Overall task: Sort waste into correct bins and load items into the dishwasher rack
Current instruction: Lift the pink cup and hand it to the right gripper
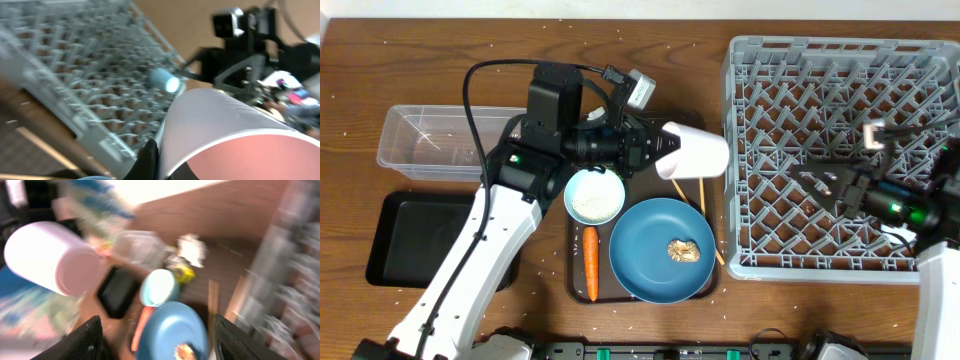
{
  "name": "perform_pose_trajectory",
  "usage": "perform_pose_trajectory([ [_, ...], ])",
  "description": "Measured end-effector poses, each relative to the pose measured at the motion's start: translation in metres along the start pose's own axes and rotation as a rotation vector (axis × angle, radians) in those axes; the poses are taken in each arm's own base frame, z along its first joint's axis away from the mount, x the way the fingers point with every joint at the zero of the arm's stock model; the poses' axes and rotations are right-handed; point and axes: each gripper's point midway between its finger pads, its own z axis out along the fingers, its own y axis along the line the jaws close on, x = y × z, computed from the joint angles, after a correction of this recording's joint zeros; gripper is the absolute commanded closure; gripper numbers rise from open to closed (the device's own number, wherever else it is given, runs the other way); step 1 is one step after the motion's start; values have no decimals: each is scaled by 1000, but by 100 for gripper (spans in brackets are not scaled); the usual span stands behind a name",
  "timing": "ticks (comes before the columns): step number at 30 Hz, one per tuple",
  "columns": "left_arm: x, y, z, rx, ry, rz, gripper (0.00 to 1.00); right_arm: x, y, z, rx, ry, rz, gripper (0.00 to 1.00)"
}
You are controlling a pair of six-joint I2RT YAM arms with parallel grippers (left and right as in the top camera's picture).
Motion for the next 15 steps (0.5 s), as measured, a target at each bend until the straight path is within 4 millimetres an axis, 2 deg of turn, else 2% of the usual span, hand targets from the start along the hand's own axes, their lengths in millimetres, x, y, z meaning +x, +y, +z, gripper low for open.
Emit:
perform_pose_trajectory([
  [4, 2, -23, -5, 91, 14, 18, 94, -1, 43, 24, -196, 34, -174, 35],
  [9, 3, -39, -10, 142, 19, 35, 94, 4, 83, 45, -359, 72, -334, 35],
  [12, 4, -46, -12, 164, 22, 37, 94, 4, 101, 53, -423, 79, -398, 35],
  [15, 3, -49, -17, 174, 17, 35, 94, 1, 109, 56, -447, 73, -429, 35],
])
